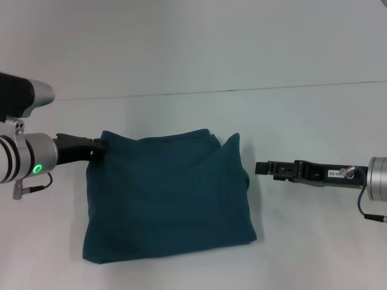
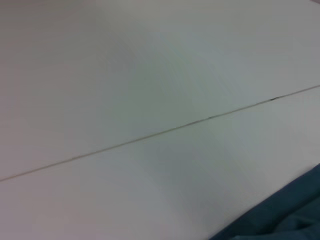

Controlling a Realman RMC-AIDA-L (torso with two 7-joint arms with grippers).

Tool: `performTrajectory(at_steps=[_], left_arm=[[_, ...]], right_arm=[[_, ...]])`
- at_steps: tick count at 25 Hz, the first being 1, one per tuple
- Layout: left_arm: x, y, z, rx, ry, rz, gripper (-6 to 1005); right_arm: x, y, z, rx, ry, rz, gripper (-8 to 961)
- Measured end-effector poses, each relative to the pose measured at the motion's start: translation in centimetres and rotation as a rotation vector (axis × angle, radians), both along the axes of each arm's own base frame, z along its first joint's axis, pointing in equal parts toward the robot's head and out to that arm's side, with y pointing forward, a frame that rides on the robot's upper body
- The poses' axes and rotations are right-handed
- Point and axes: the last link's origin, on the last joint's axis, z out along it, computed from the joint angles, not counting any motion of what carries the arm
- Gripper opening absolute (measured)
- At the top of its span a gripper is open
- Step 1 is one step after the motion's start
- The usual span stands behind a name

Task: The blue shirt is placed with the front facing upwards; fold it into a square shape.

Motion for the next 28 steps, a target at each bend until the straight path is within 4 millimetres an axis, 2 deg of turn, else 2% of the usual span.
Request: performTrajectory(at_steps=[9,28], left_arm=[[0.3,0.2,0.0,0.0,0.001,-0.007,31],[0.8,0.5,-0.1,-0.005,0.006,-0.024,57]], right_arm=[[-0.2,-1.2,-1.6,-0.079,-0.012,0.018,827],[-1.7,-1.4,-4.1,-0.133,-0.013,0.056,499]])
